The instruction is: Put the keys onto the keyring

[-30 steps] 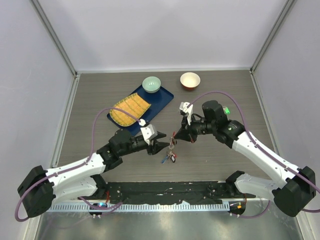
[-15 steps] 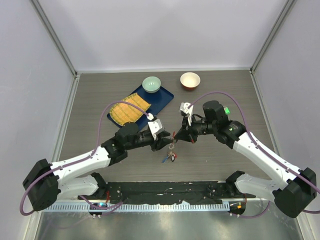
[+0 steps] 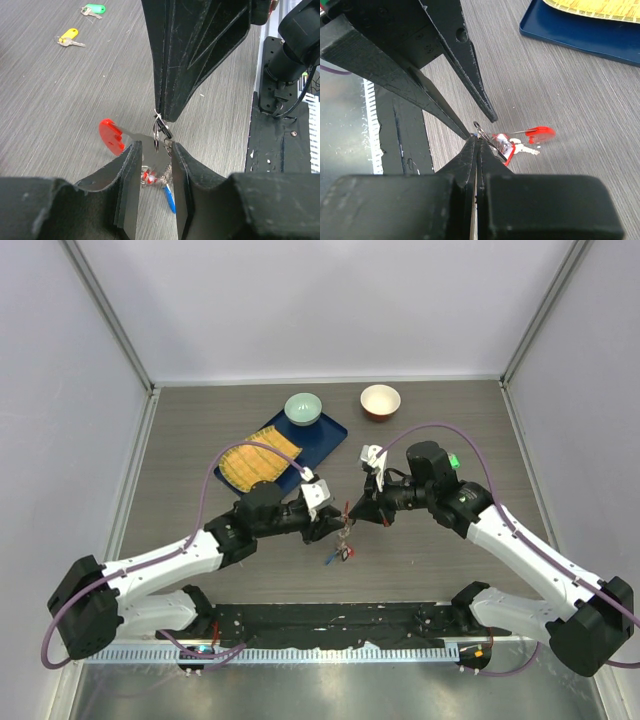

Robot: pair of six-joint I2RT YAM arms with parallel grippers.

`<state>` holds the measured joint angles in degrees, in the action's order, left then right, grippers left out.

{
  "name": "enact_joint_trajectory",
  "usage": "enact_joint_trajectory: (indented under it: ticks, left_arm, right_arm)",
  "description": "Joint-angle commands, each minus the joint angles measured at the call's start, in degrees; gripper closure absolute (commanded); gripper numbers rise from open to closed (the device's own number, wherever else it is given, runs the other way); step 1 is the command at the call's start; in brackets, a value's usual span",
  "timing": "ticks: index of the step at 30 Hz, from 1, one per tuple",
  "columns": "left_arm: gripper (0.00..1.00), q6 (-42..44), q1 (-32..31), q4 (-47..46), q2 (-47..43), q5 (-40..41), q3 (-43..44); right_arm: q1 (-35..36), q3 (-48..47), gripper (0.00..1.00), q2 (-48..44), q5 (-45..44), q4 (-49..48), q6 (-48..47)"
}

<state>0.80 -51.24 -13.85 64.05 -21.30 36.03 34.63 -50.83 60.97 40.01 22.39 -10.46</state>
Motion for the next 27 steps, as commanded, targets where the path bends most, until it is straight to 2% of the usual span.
enact_joint_trajectory:
  ticks: [1, 5, 11, 14, 15, 16, 21, 27]
  left_arm:
    - [0.67, 0.9, -0.1, -1.3, 0.9, -0.8, 2.4]
    - [0.67, 0.6, -0.2, -2.1, 1.0, -0.9, 2.4]
    - [0.76, 0.3, -0.2, -2.9, 1.0, -0.7, 2.2]
    - [0.86, 0.3, -0.3, -3.6, 0.8, -0.3, 1.9]
    - [0.96, 0.2, -0.3, -3.6, 0.7, 0.4, 1.9]
    - [1.00, 0.2, -0.4, -3.6, 0.5, 0.7, 1.9]
    - [1.00, 0.2, -1.0, -3.5, -1.1, 5.4, 0.6]
    - [1.00, 0.6, -4.5, -3.5, -3.4, 13.1, -1.0]
  right_arm:
    - [0.3, -1.0, 0.99, -1.7, 1.3, -2.2, -0.7]
    - [0.4, -0.9, 0.99, -1.6, 1.1, -2.2, -0.7]
    - [0.8, -0.9, 0.99, -1.4, 0.9, -2.3, -0.6]
    - [1.1, -0.9, 0.99, -1.4, 0.2, -2.1, -0.5]
    - [1.2, -0.9, 0.99, -1.3, -0.2, -2.0, -0.5]
    - [1.4, -0.9, 0.99, -1.3, -1.2, -1.9, -0.4]
    - [2.7, -2.6, 0.99, -1.4, -6.7, 0.8, 1.3]
    - [6.8, -4.8, 0.99, -1.3, -20.5, 3.9, 5.2]
